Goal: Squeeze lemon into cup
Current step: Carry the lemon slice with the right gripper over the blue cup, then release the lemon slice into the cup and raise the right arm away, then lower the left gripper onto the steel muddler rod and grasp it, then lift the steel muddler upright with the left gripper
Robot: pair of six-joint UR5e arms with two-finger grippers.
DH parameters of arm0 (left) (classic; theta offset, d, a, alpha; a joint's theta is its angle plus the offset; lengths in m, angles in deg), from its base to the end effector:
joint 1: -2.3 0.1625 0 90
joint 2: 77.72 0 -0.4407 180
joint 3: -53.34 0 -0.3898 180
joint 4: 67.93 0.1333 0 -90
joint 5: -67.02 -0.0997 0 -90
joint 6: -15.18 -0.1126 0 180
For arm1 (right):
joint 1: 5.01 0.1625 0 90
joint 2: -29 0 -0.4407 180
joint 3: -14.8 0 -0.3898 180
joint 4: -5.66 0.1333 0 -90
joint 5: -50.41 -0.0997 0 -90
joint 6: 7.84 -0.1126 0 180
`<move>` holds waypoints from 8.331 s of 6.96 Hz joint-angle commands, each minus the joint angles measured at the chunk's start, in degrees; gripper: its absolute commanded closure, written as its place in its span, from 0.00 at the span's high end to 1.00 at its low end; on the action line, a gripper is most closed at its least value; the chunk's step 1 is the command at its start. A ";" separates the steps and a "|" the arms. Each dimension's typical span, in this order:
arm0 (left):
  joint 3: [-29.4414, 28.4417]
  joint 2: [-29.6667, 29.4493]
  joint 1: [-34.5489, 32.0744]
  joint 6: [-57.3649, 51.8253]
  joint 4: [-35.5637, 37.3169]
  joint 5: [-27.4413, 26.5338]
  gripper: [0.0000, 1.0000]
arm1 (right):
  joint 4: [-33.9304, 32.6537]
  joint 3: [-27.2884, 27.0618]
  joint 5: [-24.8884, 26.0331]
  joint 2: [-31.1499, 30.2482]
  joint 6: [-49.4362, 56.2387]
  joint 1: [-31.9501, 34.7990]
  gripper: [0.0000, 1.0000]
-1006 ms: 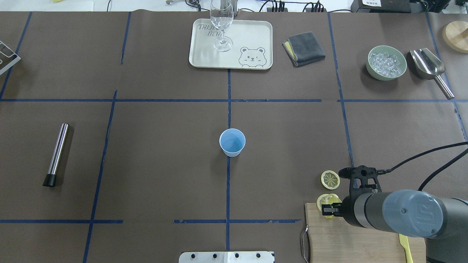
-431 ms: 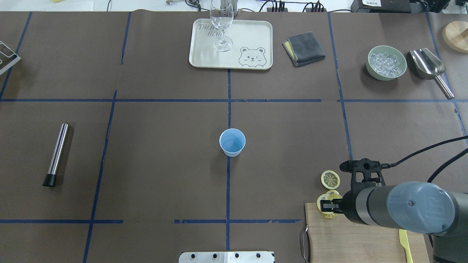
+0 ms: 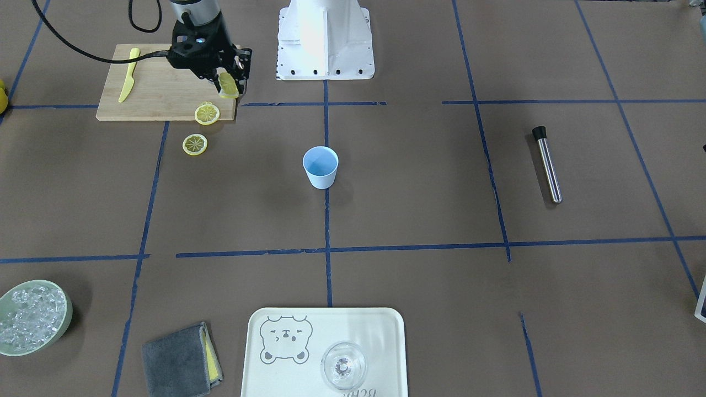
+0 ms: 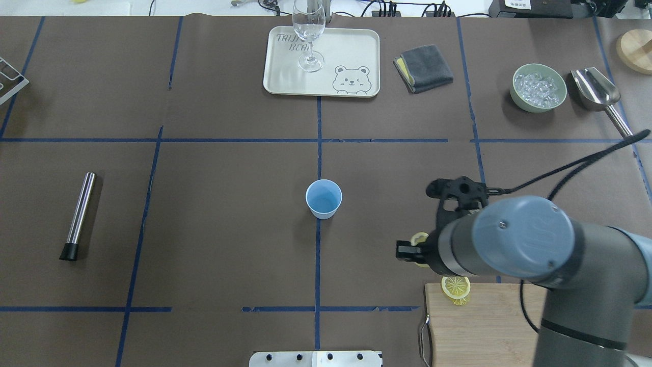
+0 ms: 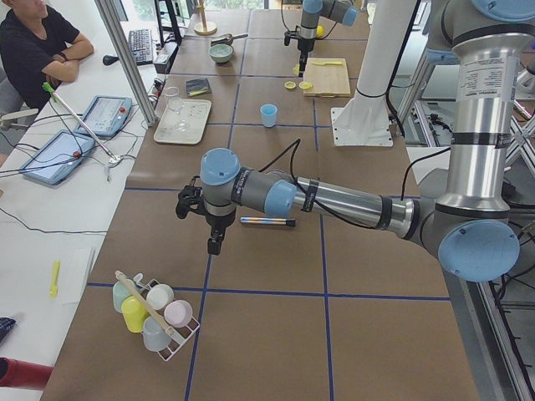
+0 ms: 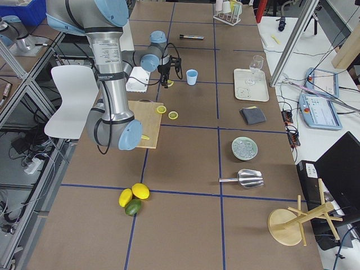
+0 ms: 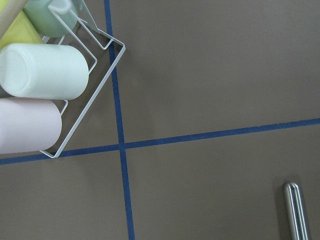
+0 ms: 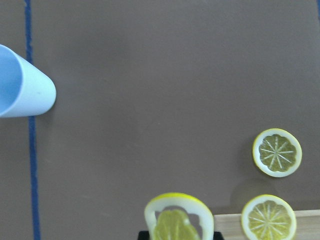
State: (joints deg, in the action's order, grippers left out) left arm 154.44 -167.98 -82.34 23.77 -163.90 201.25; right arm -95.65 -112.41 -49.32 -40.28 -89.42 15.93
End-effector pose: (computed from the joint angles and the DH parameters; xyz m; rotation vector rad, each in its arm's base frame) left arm -0.0075 -0.5063 0.5737 0.1920 0.7948 0.0635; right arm -0.4374 -0.2897 0.2481 0.0506 -0.8263 0.1368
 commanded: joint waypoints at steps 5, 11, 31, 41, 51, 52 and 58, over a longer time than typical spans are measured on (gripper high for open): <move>-2.04 -0.09 0.00 -0.32 -0.27 0.07 1.00 | 1.54 29.44 0.58 24.97 0.98 4.72 0.48; -2.83 -0.61 0.09 -0.24 -0.88 0.07 1.00 | 2.43 31.84 0.58 26.92 1.07 4.63 0.71; -14.96 -13.35 28.20 16.53 10.55 4.20 1.00 | 2.61 18.57 -41.08 -13.59 69.08 54.90 1.00; -6.32 -12.48 28.66 19.27 10.87 3.06 0.00 | 2.52 18.75 -40.82 -13.15 69.36 56.66 1.00; 25.80 -26.89 33.39 37.80 1.20 -33.59 0.00 | 2.61 28.06 -34.55 -22.36 88.67 66.49 1.00; 27.12 -26.63 34.70 39.39 -4.43 -34.81 0.00 | 2.61 28.84 -34.75 -22.82 90.35 67.98 1.00; 18.90 -22.41 60.87 49.07 -34.23 -74.66 0.00 | 2.61 30.52 -36.95 -24.93 92.74 71.34 1.00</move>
State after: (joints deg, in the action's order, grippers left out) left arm 176.59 -190.52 -26.44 71.29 -192.40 134.93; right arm -93.04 -81.84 -86.04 -65.11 3.35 87.20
